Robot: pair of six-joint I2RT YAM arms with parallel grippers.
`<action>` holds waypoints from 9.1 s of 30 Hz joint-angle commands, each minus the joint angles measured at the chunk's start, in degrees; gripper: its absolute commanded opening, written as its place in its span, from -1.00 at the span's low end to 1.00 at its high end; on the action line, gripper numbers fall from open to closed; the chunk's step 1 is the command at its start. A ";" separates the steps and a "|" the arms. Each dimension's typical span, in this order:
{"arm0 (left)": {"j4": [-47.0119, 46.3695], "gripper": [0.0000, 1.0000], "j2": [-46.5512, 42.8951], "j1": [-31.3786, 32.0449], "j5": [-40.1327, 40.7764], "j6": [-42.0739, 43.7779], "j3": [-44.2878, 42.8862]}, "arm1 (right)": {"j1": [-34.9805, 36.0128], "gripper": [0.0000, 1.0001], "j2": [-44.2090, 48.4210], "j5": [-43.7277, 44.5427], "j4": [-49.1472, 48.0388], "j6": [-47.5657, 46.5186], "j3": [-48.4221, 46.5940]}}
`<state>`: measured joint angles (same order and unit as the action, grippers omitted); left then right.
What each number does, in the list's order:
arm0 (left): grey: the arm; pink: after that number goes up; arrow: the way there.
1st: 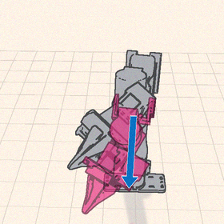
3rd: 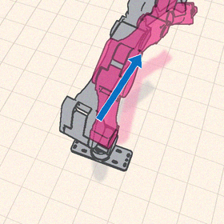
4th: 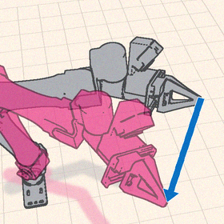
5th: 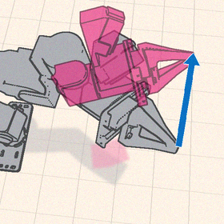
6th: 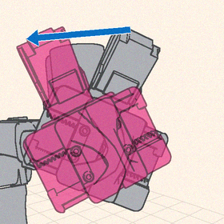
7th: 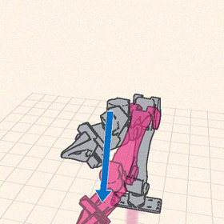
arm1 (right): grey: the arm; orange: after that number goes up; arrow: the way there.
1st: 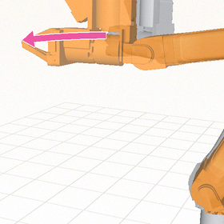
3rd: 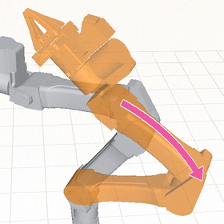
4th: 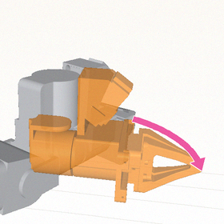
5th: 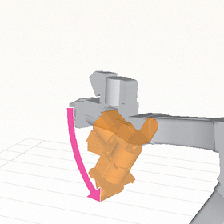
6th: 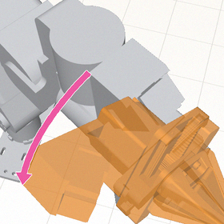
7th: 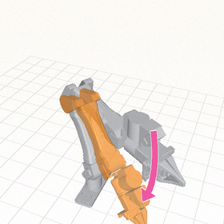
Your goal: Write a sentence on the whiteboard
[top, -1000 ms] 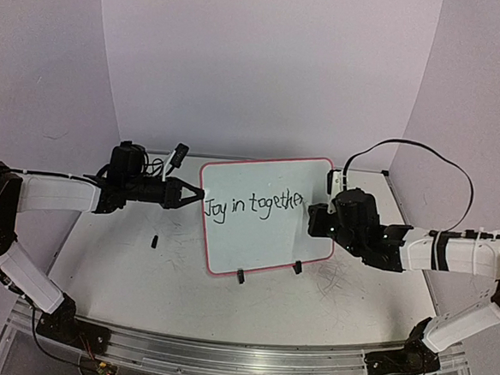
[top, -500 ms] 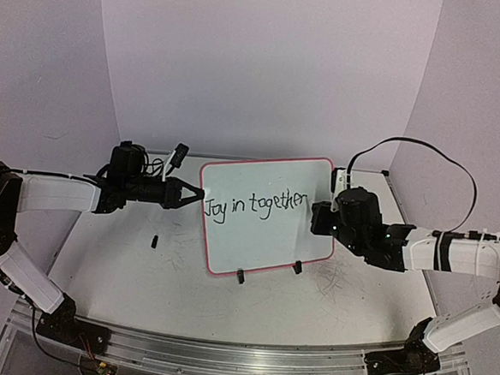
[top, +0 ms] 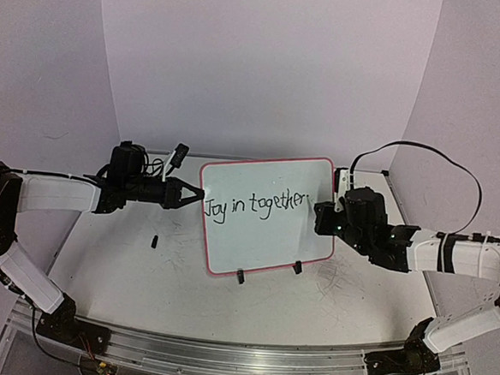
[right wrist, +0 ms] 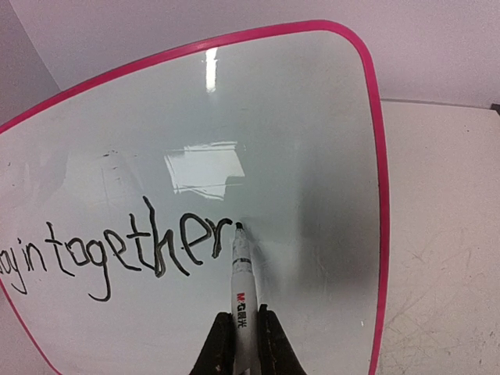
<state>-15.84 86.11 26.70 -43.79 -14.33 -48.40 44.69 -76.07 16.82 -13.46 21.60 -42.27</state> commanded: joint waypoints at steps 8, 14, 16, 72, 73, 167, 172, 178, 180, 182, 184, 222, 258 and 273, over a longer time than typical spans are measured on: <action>0.36 -1.00 -1.29 0.95 -0.68 2.63 -2.22 | -0.21 -1.00 -2.57 1.52 -1.89 -1.41 -4.07; 0.37 -1.00 -1.29 0.90 -0.64 2.64 -2.20 | -0.21 -1.00 -2.53 1.64 0.11 -0.11 -3.04; 0.37 -1.00 -1.21 0.92 -0.61 2.64 -2.21 | -0.21 -1.00 -1.81 1.10 0.66 0.41 -2.10; 0.98 -1.00 -1.27 0.91 -0.50 2.81 -2.47 | -0.30 -1.00 -2.11 -0.08 4.32 3.40 -0.60; 0.98 -1.00 -1.36 0.93 -0.45 2.81 -2.39 | -0.30 -1.00 -1.91 -0.14 4.46 3.60 -0.20; 1.60 -1.00 -1.67 1.25 -0.27 3.34 -2.43 | -2.71 -1.00 4.99 1.86 -1.70 2.48 2.75; 1.60 -1.00 -1.70 1.29 -0.36 3.34 -2.47 | -3.60 -1.00 3.70 1.74 -2.82 2.25 1.59; 1.60 -1.00 -1.92 1.31 -0.24 3.34 -2.31 | -4.34 -1.00 1.98 1.51 -3.50 1.78 0.73; 1.60 -1.00 -1.89 1.37 -0.24 3.42 -2.31 | -4.43 -1.00 1.49 1.31 -3.59 1.88 0.86; 1.60 -1.00 -1.76 1.38 -0.33 3.43 -2.37 | -4.50 -1.00 1.37 1.50 -3.87 1.86 1.02; 1.60 -1.00 -1.60 1.37 -0.41 3.43 -2.44 | -4.53 -1.00 1.32 1.83 -4.45 1.64 1.12; 1.86 -1.00 -1.38 1.44 -0.33 3.51 -2.82 | -4.52 -1.00 2.52 2.62 -0.48 2.95 3.48; 2.46 -1.00 -1.31 1.49 -0.14 3.74 -3.02 | -5.96 -1.00 6.56 0.34 -1.45 3.04 4.08; 2.56 -1.00 -1.29 1.54 -0.15 4.04 -3.04 | -6.19 -1.00 2.91 1.86 -4.21 2.08 1.80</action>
<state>-13.32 85.89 27.11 -43.51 -12.86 -49.54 38.65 -72.07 17.15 -14.70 24.08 -37.74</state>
